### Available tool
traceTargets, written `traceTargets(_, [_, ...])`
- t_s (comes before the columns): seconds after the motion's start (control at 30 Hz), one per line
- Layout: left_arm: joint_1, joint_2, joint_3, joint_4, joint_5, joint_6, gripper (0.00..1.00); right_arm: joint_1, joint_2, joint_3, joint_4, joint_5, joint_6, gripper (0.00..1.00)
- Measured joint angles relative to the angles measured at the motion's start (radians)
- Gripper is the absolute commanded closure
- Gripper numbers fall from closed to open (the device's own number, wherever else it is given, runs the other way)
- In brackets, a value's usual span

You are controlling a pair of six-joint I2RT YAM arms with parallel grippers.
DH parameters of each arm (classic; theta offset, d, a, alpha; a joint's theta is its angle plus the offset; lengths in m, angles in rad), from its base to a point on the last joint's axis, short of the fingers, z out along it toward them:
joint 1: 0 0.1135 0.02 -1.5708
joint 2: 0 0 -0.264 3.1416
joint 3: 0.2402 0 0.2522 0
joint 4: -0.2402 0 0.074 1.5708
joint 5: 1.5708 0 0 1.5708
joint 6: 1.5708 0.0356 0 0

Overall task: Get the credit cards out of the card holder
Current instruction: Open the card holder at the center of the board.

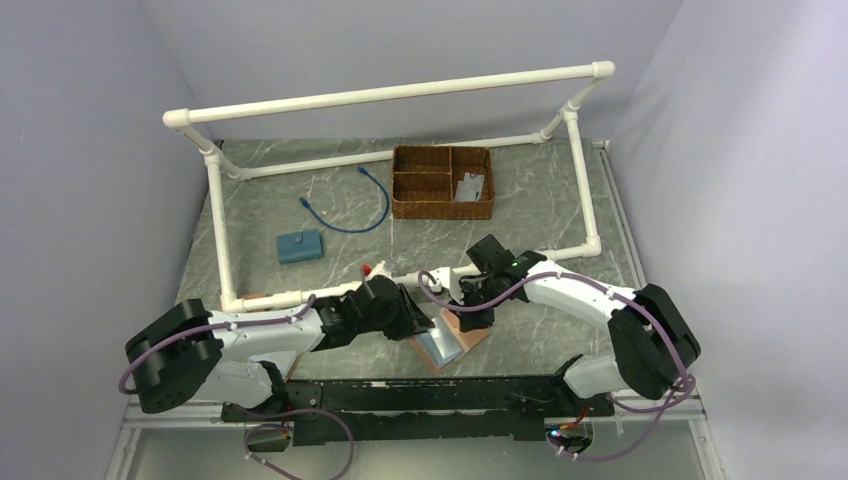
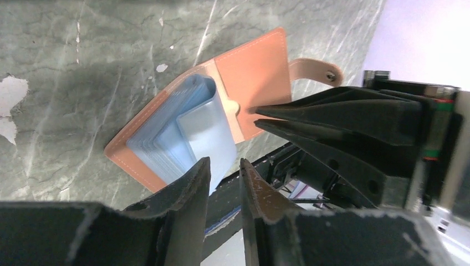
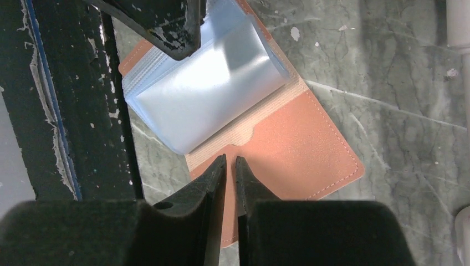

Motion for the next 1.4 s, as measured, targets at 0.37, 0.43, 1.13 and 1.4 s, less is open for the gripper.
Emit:
traceTargets(0.37, [-0.011,0.078,0.089,-0.094,0.018,0.000,0.64,-0.007,0.000,0.000,-0.006,-0.029,0.006,0.85])
traceTargets(0.43, [-0.011,0.079,0.090,-0.108,0.022,0.000,0.64,-0.007,0.000,0.000,-0.006,-0.029,0.010,0.85])
traceTargets(1.13, [-0.011,0.197,0.164,-0.182,0.085,0.009,0.58,-0.023,0.000,0.000,-0.005,-0.030,0.021,0.84])
traceTargets(1.4, [-0.011,0.228,0.213,-0.238,0.093,0.031,0.58,-0.024,0.000,0.000,-0.005,-0.030,0.025,0.84])
